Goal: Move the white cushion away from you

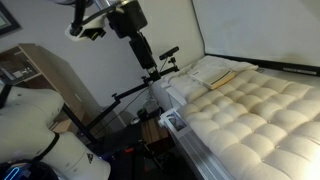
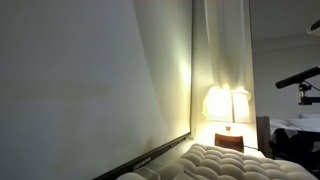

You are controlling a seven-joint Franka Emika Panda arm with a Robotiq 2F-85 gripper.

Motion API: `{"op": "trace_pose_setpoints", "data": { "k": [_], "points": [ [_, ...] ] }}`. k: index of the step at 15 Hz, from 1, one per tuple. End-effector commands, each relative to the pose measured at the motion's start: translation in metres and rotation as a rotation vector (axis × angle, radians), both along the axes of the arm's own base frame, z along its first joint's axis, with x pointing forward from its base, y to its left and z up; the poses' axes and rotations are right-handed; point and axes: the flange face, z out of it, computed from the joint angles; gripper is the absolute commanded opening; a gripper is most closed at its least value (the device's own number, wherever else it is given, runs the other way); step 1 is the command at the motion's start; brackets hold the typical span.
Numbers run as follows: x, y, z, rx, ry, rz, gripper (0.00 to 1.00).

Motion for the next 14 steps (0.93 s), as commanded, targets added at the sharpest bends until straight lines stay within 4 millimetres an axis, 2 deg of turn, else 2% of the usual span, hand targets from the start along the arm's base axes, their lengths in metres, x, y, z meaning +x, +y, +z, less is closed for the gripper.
{"op": "trace_pose_setpoints", "data": {
  "k": [1, 2, 4, 7, 8, 10, 14],
  "points": [
    [0.022, -0.026, 0.016, 0.005, 0.115, -0.02, 1.0],
    [0.01, -0.01, 0.003, 0.001, 0.055, -0.014, 1.0],
    [0.017, -0.02, 0.01, 0.008, 0.09, -0.029, 1.0],
    [0.021, -0.024, 0.012, 0.01, 0.096, -0.036, 1.0],
    [0.027, -0.022, 0.015, 0.011, 0.087, -0.035, 1.0],
    [0.047, -0.013, 0.008, 0.016, 0.066, -0.03, 1.0],
    [0.085, 0.009, -0.02, 0.022, 0.041, -0.005, 1.0]
  ]
}}
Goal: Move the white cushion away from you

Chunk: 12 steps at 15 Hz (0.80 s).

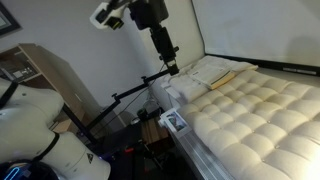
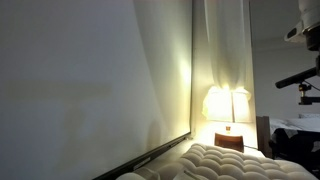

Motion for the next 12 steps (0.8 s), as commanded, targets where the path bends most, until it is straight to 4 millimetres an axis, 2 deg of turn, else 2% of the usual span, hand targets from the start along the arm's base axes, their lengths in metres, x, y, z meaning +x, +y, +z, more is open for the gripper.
{"op": "trace_pose_setpoints", "data": {
  "k": [1, 7, 12],
  "points": [
    [0.043, 0.02, -0.025, 0.007, -0.004, 0.008, 1.0],
    [0.087, 0.04, -0.064, -0.027, 0.06, -0.007, 1.0],
    [0.121, 0.033, -0.094, -0.097, 0.098, -0.14, 1.0]
  ]
}}
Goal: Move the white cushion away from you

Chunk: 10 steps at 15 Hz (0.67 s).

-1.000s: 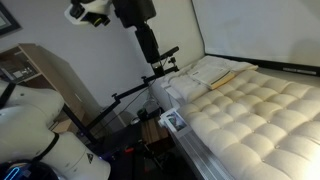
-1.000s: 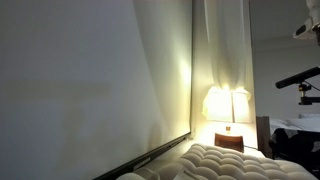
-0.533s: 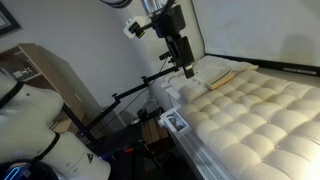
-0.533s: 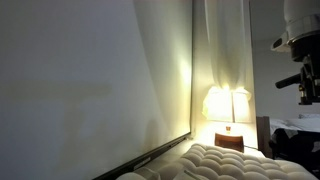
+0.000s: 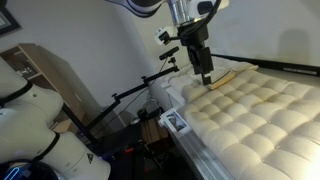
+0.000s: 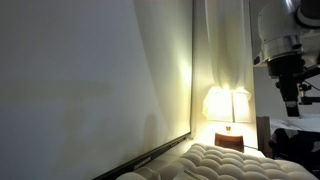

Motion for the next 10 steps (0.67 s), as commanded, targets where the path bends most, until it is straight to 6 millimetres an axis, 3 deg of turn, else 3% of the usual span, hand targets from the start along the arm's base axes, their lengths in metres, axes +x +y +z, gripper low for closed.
{"op": "trace_pose_setpoints", "data": {
  "k": [1, 6, 10],
  "points": [
    [0.029, -0.004, -0.015, -0.041, 0.022, -0.077, 1.0],
    [0.043, -0.001, -0.033, -0.038, 0.061, -0.046, 1.0],
    [0.031, -0.001, -0.044, -0.036, 0.119, -0.033, 1.0]
  ]
}}
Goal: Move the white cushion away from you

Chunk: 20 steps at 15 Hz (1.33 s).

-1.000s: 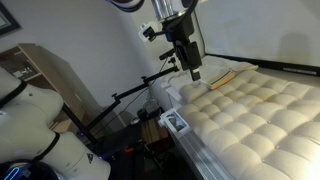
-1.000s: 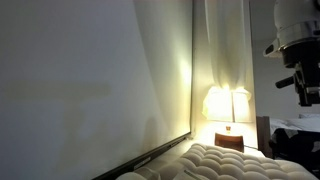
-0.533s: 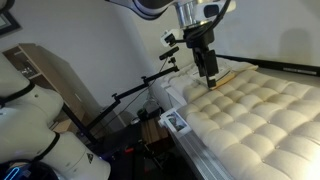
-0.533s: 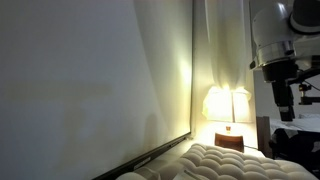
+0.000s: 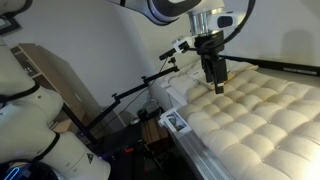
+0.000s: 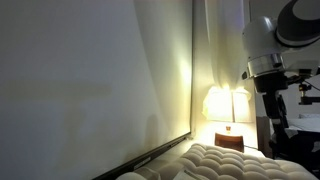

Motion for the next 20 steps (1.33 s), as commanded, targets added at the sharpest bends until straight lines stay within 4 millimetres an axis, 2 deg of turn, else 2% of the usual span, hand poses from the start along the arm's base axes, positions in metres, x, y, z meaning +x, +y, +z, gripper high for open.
{"op": "trace_pose_setpoints", "data": {
  "k": [1, 6, 13, 17, 18, 20],
  "points": [
    [-0.01, 0.0, -0.004, -0.017, 0.076, 0.008, 1.0],
    [-0.021, -0.005, -0.029, -0.063, 0.167, 0.005, 1.0],
    [0.0, 0.002, -0.073, -0.045, 0.063, 0.069, 1.0],
    [0.011, 0.004, -0.087, -0.042, 0.004, 0.073, 1.0],
    [0.012, 0.004, -0.088, -0.043, -0.012, 0.071, 0.85],
    [0.014, 0.005, -0.086, -0.041, -0.03, 0.075, 0.66]
  ]
}}
